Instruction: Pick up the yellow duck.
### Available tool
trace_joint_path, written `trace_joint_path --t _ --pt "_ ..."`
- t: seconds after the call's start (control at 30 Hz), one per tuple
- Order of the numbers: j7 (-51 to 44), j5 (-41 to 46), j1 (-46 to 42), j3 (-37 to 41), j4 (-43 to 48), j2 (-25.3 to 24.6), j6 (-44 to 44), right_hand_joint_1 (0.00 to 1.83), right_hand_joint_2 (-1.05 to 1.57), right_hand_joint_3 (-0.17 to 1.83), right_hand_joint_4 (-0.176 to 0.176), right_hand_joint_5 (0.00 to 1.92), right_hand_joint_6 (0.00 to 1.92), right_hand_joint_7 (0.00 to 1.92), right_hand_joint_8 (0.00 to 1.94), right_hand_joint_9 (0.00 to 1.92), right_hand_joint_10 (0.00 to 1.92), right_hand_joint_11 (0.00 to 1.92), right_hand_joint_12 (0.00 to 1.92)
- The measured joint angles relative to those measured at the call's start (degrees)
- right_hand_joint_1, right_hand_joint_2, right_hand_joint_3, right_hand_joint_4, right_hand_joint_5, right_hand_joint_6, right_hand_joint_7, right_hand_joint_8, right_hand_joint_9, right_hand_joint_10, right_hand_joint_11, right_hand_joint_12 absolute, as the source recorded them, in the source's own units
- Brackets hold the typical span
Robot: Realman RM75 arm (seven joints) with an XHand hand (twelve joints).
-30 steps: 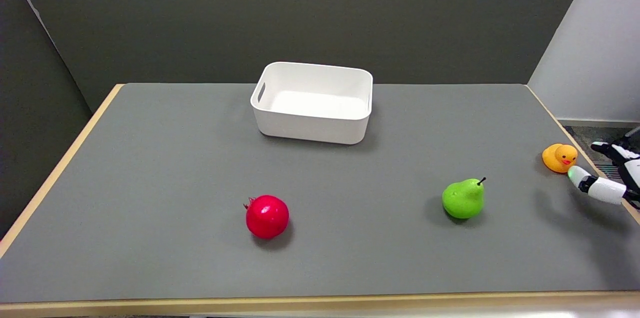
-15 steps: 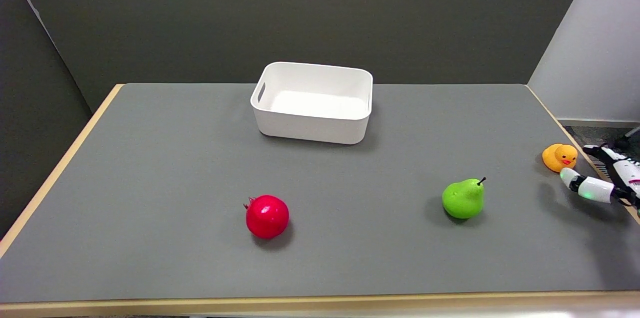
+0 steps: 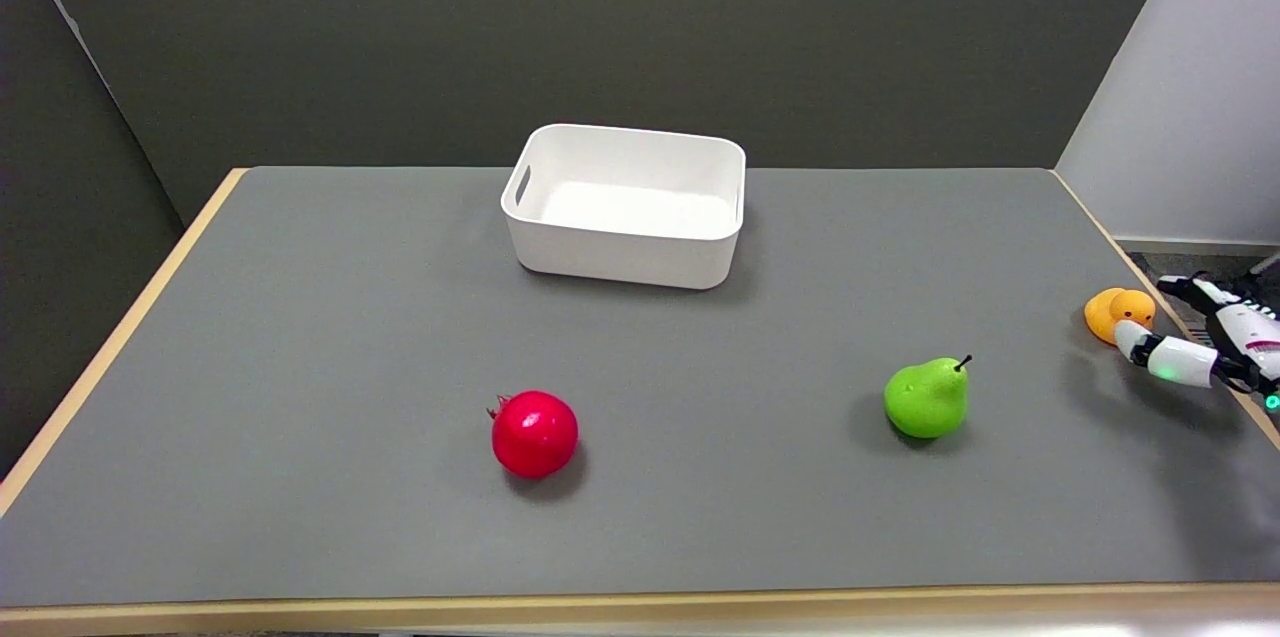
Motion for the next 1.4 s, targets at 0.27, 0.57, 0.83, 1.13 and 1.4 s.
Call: trace_joint_path --t 0.27,0.57,0.83,1.13,1.4 --pt "-2.5 -0.3 1.2 0.0 1.6 -0.2 -2.1 0.35 0.6 0.86 0.038 0.19 0.39 0.22 0.28 0.13 0.59 0.01 1.13" --pt "-4.4 -0.4 3.9 -2.0 2.2 -0.6 -3.4 0.35 0.6 0.87 0.04 0.19 0.39 0.23 0.28 0.14 0.6 0.02 1.13" --pt "-5.2 -0.5 6.4 -4.1 1.4 -1.0 -4.0 0.76 0.76 1.0 0.028 0.26 0.56 0.39 0.45 0.33 0.78 0.15 1.24" --pt "-5.7 -0.4 8.4 -5.4 0.4 -1.4 -4.3 0.94 0.84 0.96 0.036 0.28 0.69 0.5 0.58 0.41 0.87 0.23 1.36" --pt "-5.9 -0.4 9.3 -6.0 -0.4 -1.6 -4.3 1.02 0.97 0.88 0.05 0.26 0.84 0.54 0.67 0.47 1.01 0.33 1.44"
